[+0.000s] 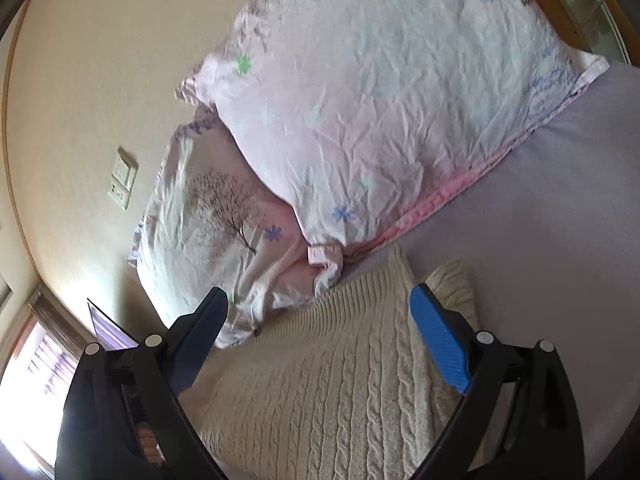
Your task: Fold small clothes
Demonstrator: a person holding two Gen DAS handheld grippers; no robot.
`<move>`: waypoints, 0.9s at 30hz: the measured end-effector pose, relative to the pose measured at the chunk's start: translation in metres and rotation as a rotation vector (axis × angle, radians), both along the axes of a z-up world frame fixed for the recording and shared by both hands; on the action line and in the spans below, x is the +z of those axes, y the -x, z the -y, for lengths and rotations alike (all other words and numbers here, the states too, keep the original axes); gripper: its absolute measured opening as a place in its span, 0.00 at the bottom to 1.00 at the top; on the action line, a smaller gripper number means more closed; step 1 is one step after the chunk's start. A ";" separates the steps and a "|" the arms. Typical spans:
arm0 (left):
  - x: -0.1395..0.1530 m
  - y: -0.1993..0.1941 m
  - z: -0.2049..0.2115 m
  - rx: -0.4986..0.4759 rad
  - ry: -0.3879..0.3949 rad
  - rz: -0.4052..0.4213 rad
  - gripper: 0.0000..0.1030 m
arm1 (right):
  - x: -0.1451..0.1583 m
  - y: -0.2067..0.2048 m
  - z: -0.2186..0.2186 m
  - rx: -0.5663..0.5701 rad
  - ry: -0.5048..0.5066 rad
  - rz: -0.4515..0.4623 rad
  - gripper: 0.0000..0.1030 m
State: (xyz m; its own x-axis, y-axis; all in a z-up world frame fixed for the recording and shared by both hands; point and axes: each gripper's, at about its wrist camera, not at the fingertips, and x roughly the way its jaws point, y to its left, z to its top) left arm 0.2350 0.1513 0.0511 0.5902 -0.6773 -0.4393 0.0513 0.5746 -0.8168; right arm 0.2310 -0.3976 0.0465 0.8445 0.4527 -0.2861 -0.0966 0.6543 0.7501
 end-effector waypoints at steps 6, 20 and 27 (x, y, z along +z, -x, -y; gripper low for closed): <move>0.056 -0.018 0.124 -0.230 0.159 0.136 0.13 | 0.017 0.014 0.007 -0.082 0.121 0.045 0.92; 0.035 -0.015 0.186 -0.286 -0.086 0.136 0.53 | -0.007 -0.004 0.035 0.034 0.101 -0.171 0.92; -0.017 -0.020 0.157 -0.249 -0.266 -0.030 0.61 | -0.044 -0.028 0.014 0.164 0.097 -0.356 0.92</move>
